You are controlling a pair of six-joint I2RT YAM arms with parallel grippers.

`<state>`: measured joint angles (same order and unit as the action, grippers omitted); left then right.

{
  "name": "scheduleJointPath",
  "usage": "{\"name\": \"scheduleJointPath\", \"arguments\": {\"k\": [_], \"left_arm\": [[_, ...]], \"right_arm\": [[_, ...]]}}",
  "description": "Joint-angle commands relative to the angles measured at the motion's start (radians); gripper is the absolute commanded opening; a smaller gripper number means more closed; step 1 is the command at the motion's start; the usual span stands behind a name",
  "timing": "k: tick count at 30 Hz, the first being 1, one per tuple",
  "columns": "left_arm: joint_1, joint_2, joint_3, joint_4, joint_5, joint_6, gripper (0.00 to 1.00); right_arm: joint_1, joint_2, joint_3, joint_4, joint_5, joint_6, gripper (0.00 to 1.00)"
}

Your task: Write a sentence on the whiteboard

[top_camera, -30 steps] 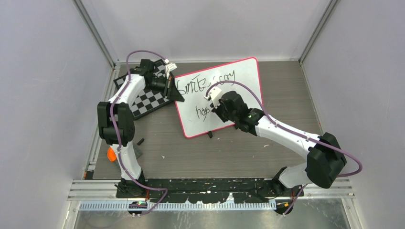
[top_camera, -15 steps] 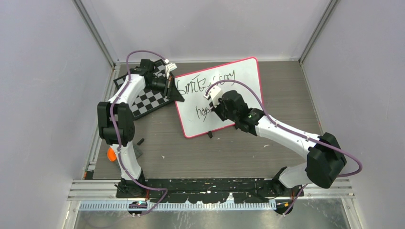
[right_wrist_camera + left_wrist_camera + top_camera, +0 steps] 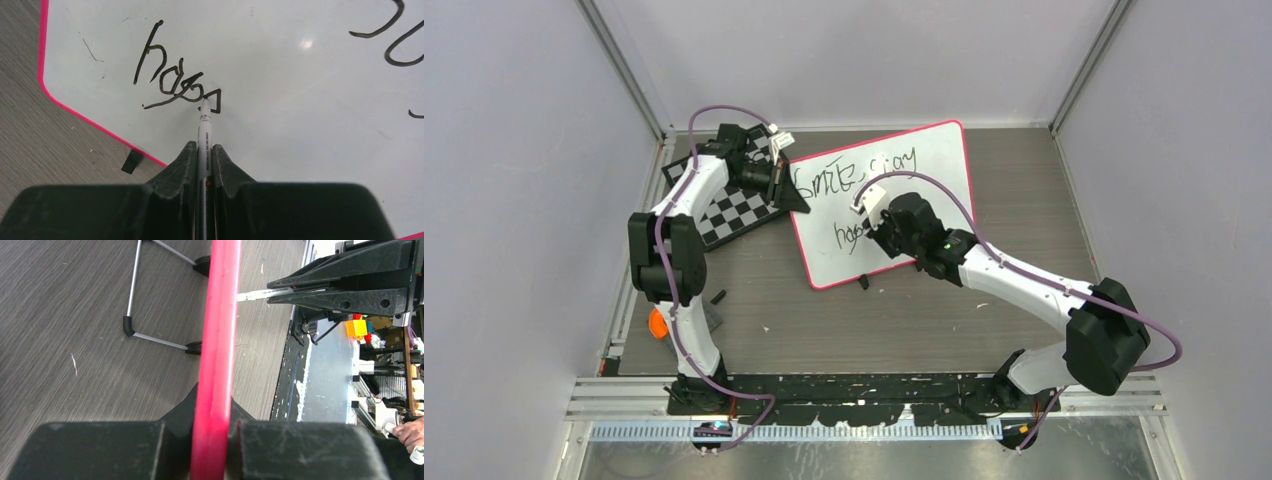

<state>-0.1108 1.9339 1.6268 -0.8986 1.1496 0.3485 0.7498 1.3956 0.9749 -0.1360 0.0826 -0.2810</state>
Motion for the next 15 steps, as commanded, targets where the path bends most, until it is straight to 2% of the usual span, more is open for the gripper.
{"name": "scheduleJointPath", "arguments": {"k": [1,15], "left_arm": [[-0.003,0.011,0.027,-0.013,-0.065,-0.002,0.00],[-0.002,0.001,0.025,-0.019,-0.066,0.005,0.00]], "right_arm": [[-0.006,-0.014,-0.020,-0.015,-0.032,-0.003,0.00],[-0.007,-0.039,-0.028,-0.067,0.002,-0.030,0.00]]}}
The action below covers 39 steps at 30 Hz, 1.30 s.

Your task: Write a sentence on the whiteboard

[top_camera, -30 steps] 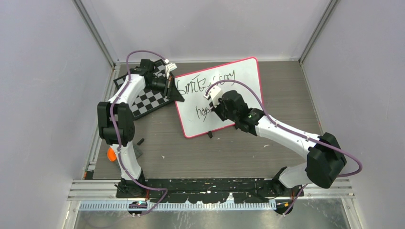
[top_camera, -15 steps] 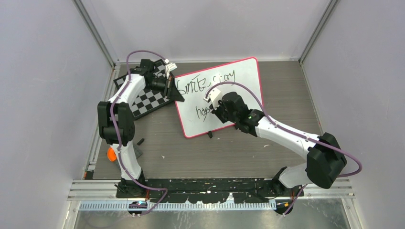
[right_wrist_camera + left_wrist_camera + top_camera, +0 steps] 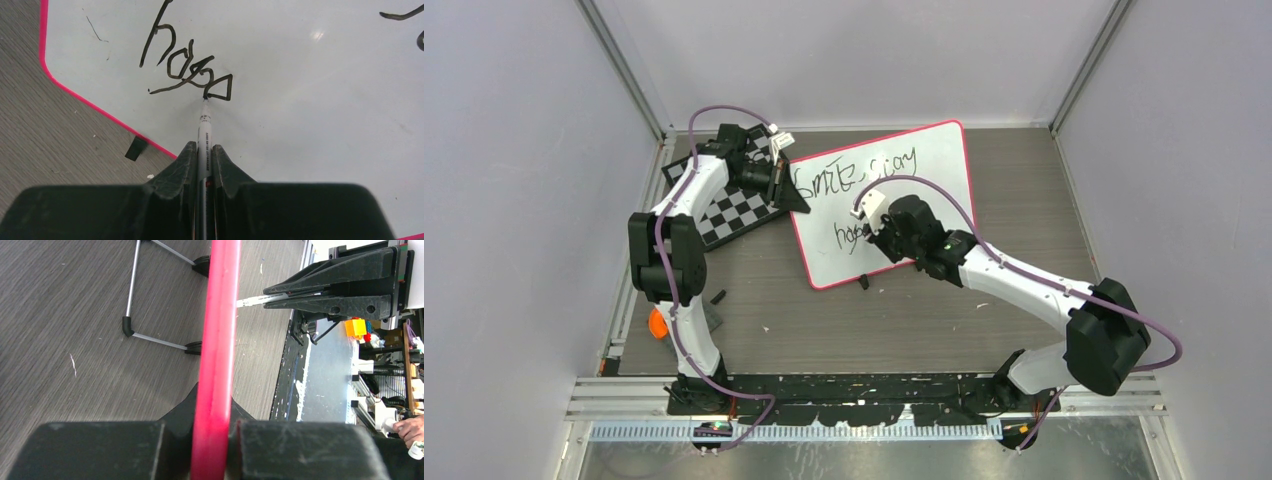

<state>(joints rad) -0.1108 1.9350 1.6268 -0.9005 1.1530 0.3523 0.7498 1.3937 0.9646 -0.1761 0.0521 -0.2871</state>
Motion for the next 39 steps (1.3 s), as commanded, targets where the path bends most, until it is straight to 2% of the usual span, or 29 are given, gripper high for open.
{"name": "scheduleJointPath", "arguments": {"k": [1,14,31,35,39], "left_arm": [[-0.003,0.001,0.025,-0.017,-0.069,0.003,0.00],[-0.003,0.002,0.028,-0.023,-0.069,0.009,0.00],[-0.003,-0.013,0.019,-0.026,-0.074,0.024,0.00],[-0.003,-0.020,0.016,-0.027,-0.078,0.025,0.05],[-0.003,-0.030,0.012,-0.031,-0.082,0.023,0.17]], "right_arm": [[-0.006,-0.043,-0.023,-0.029,0.032,-0.028,0.00],[-0.009,-0.060,0.000,-0.060,0.089,-0.026,0.00],[-0.008,-0.133,-0.018,-0.014,0.003,0.036,0.00],[-0.009,-0.152,-0.027,-0.005,0.003,0.047,0.00],[-0.008,-0.175,-0.041,0.002,0.006,0.059,0.00]]}}
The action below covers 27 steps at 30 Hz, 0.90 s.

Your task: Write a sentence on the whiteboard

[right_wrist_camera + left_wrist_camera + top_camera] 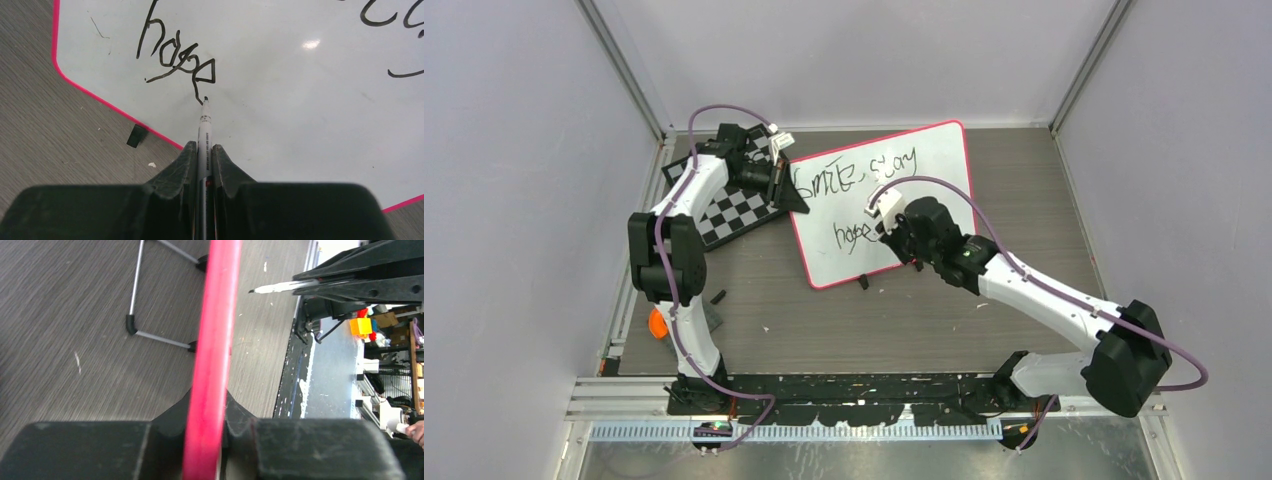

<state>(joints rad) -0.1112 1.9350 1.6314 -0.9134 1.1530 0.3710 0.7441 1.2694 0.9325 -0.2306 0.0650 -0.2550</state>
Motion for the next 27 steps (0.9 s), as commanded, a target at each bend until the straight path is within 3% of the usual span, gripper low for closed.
{"name": "scheduleJointPath", "arguments": {"k": [1,6,12,27], "left_arm": [[-0.002,-0.032,0.005,-0.018,-0.083,0.003,0.20],[-0.003,-0.050,-0.015,-0.005,-0.091,-0.007,0.34],[-0.003,-0.077,-0.048,0.019,-0.097,-0.026,0.43],[0.001,-0.142,-0.173,0.175,-0.096,-0.142,0.56]], "right_arm": [[-0.002,-0.057,-0.014,0.058,-0.006,0.028,0.00],[-0.005,-0.091,-0.031,0.062,0.002,0.033,0.00],[-0.008,-0.132,-0.048,0.059,0.009,0.042,0.00],[-0.017,-0.203,-0.096,0.070,0.052,0.088,0.00]]}}
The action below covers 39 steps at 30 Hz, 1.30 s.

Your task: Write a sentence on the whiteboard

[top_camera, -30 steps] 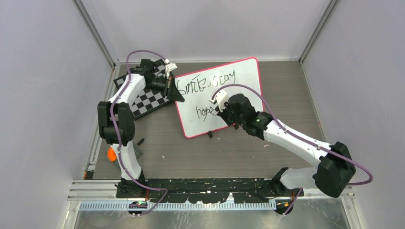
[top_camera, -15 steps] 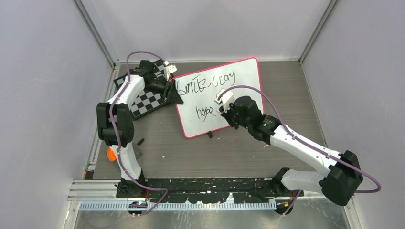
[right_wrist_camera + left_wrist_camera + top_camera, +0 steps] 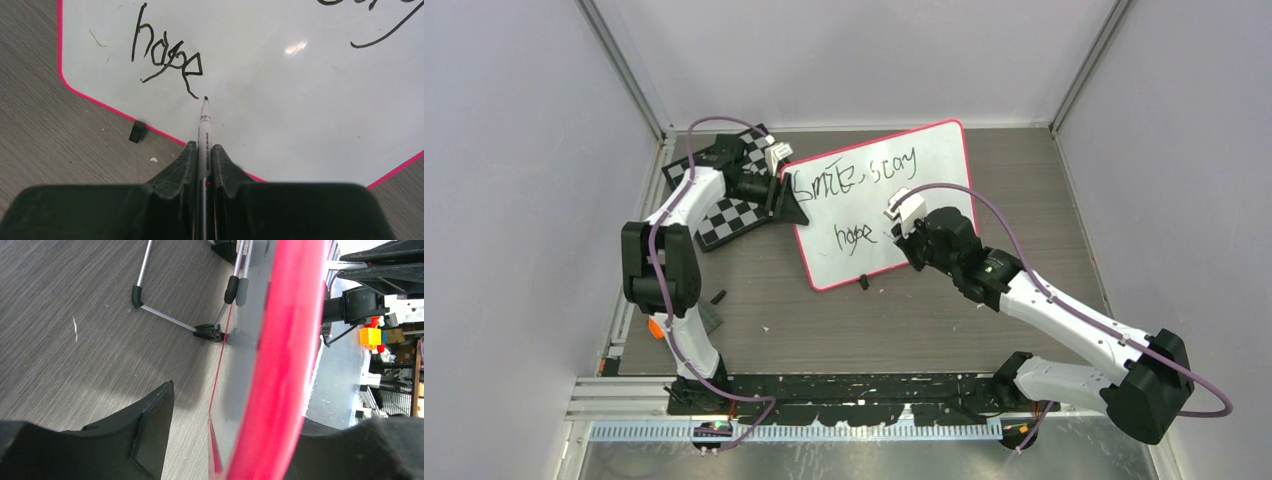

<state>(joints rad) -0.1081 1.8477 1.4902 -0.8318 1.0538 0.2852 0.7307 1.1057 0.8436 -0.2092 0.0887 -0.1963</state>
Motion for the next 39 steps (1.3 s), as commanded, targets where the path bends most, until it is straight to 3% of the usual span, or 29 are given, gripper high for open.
{"name": "scheduleJointPath", "arguments": {"k": [1,26,39], "left_arm": [[-0.002,-0.059,-0.041,0.114,0.003,-0.071,0.56],[-0.005,-0.085,-0.173,0.318,0.011,-0.212,0.60],[-0.021,-0.072,-0.177,0.331,0.018,-0.224,0.60]], "right_arm": [[-0.005,-0.041,-0.009,0.053,0.029,0.030,0.00],[-0.056,-0.011,0.002,0.081,-0.010,0.171,0.00],[-0.062,0.018,0.003,0.110,-0.067,0.184,0.00]]}}
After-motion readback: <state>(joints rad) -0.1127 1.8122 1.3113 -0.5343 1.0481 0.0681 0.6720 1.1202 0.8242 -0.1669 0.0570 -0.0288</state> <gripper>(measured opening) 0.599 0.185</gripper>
